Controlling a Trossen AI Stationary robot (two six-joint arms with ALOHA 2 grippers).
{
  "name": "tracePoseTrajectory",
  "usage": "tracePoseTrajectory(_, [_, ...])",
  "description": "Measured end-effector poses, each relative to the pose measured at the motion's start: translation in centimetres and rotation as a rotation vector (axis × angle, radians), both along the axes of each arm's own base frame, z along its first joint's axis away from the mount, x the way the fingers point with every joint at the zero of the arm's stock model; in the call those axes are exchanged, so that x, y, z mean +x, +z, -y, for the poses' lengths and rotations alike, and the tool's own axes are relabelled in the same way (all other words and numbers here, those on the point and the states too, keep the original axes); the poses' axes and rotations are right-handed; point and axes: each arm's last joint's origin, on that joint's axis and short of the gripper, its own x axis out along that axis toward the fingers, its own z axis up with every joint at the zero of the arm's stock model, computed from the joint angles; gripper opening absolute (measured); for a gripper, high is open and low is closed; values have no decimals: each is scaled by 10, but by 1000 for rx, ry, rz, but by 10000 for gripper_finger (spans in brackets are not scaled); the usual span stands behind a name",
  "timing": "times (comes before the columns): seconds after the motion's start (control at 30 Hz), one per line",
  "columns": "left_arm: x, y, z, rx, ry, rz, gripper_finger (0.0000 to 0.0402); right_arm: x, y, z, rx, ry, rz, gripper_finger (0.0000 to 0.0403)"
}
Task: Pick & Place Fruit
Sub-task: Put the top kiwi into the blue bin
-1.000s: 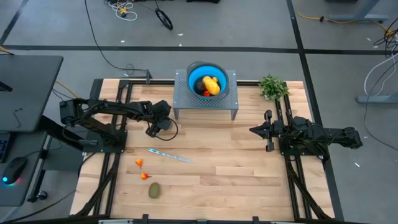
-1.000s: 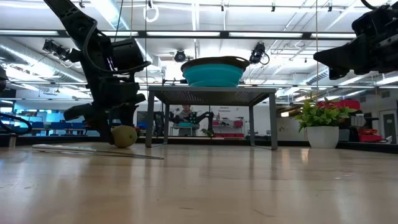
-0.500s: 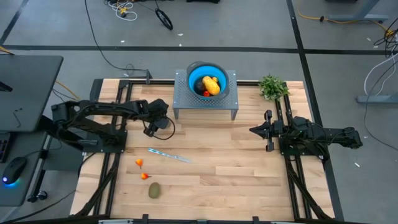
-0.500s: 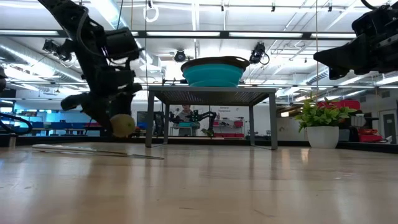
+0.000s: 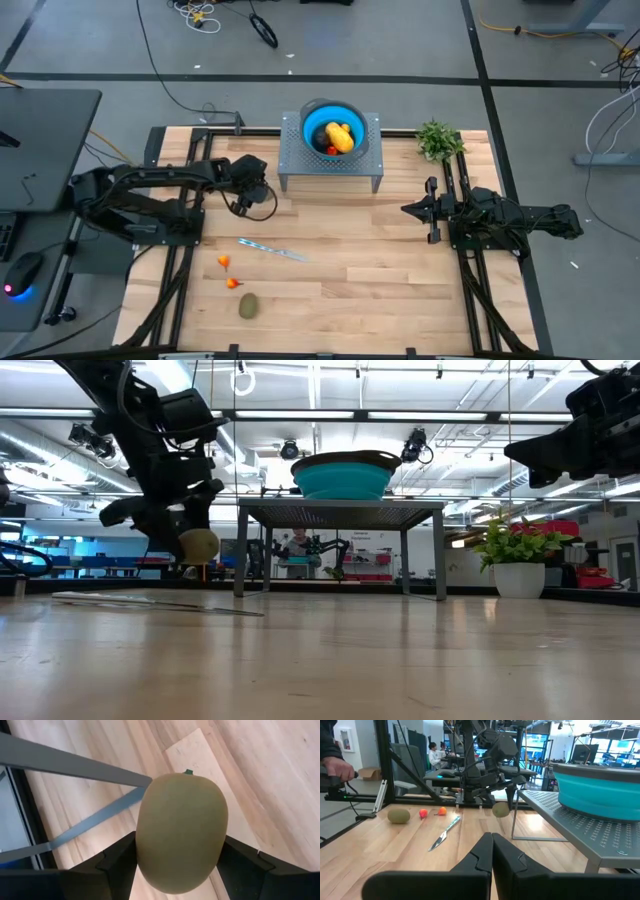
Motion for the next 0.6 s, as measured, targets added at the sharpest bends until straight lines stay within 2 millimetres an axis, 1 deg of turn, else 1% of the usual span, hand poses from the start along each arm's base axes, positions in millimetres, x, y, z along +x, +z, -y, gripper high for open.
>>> tracePoseTrajectory(0.1, [-3,5,0,-19,49,34,246,0,0,0,0,0,0,7])
tracePoseTrajectory(0.4, [-20,23,0,-114,304,170,246,0,0,0,0,1,0,7])
tracePoseTrajectory(0.6, [-26,30,2,-118,336,214,246,0,0,0,0,0,0,7])
